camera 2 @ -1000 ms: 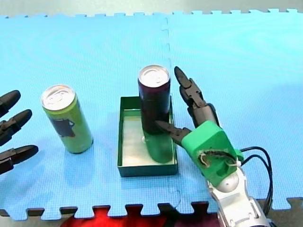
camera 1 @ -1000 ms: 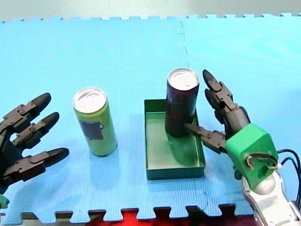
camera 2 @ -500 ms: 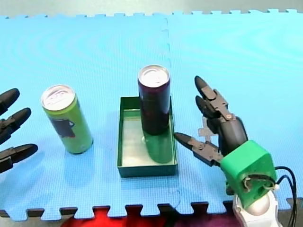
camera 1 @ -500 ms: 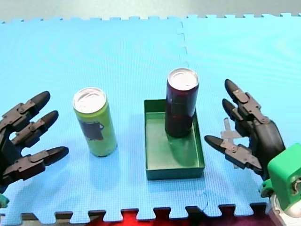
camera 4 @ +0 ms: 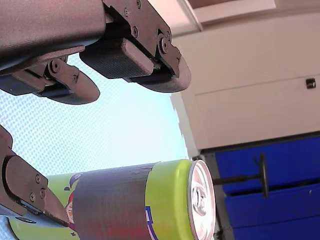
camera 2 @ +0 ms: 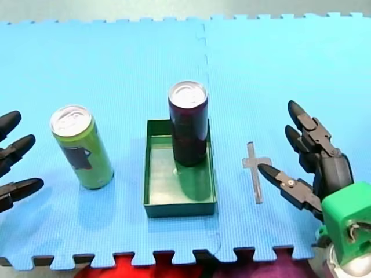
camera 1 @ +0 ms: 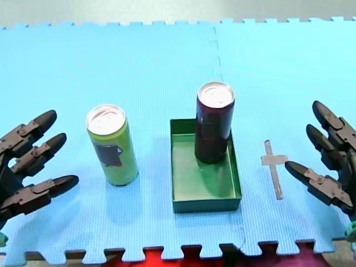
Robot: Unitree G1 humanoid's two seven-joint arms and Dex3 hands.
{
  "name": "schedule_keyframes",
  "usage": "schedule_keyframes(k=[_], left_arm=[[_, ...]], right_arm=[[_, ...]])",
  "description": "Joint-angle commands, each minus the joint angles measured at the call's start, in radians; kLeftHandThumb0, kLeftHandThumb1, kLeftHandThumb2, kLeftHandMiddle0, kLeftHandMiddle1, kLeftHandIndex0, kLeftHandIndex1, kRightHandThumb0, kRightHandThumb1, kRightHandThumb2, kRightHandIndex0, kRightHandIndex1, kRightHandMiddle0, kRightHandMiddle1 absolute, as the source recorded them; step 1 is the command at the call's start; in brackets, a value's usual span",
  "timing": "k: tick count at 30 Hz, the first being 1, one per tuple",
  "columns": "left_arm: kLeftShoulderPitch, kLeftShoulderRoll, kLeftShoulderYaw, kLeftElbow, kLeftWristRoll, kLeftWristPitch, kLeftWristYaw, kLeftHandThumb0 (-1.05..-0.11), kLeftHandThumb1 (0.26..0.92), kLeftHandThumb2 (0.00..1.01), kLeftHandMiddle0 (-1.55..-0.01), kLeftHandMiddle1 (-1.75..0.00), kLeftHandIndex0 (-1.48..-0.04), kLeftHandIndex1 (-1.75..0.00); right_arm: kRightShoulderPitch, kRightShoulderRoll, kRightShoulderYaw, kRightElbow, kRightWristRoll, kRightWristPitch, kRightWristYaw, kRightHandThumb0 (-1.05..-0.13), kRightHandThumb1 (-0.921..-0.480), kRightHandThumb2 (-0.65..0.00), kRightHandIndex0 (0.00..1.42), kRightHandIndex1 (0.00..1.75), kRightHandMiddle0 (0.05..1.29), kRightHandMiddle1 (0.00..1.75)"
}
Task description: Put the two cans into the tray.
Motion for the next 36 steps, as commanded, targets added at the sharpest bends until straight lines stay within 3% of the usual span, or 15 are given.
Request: schedule_keyframes(k=[1, 4, 7, 11, 14, 18, 24, 30, 36], left_arm=[[0.0, 0.007, 0.005, 0.004, -0.005, 0.001, -0.002, -0.635, 0.615, 0.0, -0.56, 0.0, -0.54, 0.0], [-0.004, 0.008, 0.007, 0.012, -0.005, -0.002, -0.005, -0.638, 0.615, 0.0, -0.56, 0.0, -0.54, 0.0], [-0.009, 0.008, 0.007, 0.02, -0.004, -0.006, -0.008, -0.64, 0.615, 0.0, -0.56, 0.0, -0.54, 0.0], [-0.014, 0.003, 0.002, 0.019, 0.001, -0.005, -0.003, -0.641, 0.615, 0.0, -0.55, 0.0, -0.54, 0.0], [-0.017, -0.01, -0.008, 0.016, 0.013, -0.009, 0.01, -0.645, 0.617, 0.0, -0.56, 0.0, -0.54, 0.0], [-0.029, -0.026, -0.021, 0.026, 0.028, -0.019, 0.025, -0.657, 0.621, 0.0, -0.56, 0.0, -0.55, 0.0], [-0.035, -0.029, -0.03, 0.023, 0.041, -0.017, 0.038, -0.688, 0.627, 0.0, -0.55, 0.0, -0.55, 0.0], [-0.064, -0.017, -0.039, 0.077, 0.045, -0.02, 0.011, -0.715, 0.624, 0.0, -0.5, 0.0, -0.48, 0.0], [-0.126, -0.007, -0.035, 0.219, 0.044, -0.065, -0.036, -0.743, 0.623, 0.0, -0.41, 0.0, -0.38, 0.0]], right_arm=[[-0.014, 0.003, -0.013, 0.018, 0.004, -0.017, -0.017, -0.888, -0.735, 0.0, 0.5, 0.04, 0.49, 0.03], [-0.045, 0.009, -0.023, 0.066, -0.002, -0.04, -0.042, -0.861, -0.735, -0.001, 0.54, 0.04, 0.54, 0.03], [-0.094, 0.01, -0.029, 0.153, -0.007, -0.077, -0.059, -0.824, -0.731, 0.0, 0.57, 0.04, 0.57, 0.03], [-0.179, 0.011, -0.033, 0.288, -0.007, -0.117, -0.065, -0.79, -0.733, -0.001, 0.61, 0.03, 0.59, 0.02], [-0.218, 0.017, -0.033, 0.355, 0.007, -0.143, -0.046, -0.771, -0.737, -0.002, 0.62, 0.03, 0.59, 0.01], [-0.237, 0.028, -0.031, 0.396, 0.017, -0.174, -0.028, -0.752, -0.739, -0.002, 0.64, 0.03, 0.6, 0.01], [-0.253, 0.026, -0.036, 0.441, 0.014, -0.209, -0.028, -0.732, -0.741, -0.002, 0.66, 0.02, 0.61, 0.01], [-0.26, 0.027, -0.042, 0.459, 0.015, -0.232, -0.035, -0.717, -0.743, -0.001, 0.68, 0.02, 0.62, 0.01], [-0.257, 0.024, -0.048, 0.464, 0.019, -0.239, -0.033, -0.699, -0.741, 0.0, 0.69, 0.01, 0.62, 0.0]])
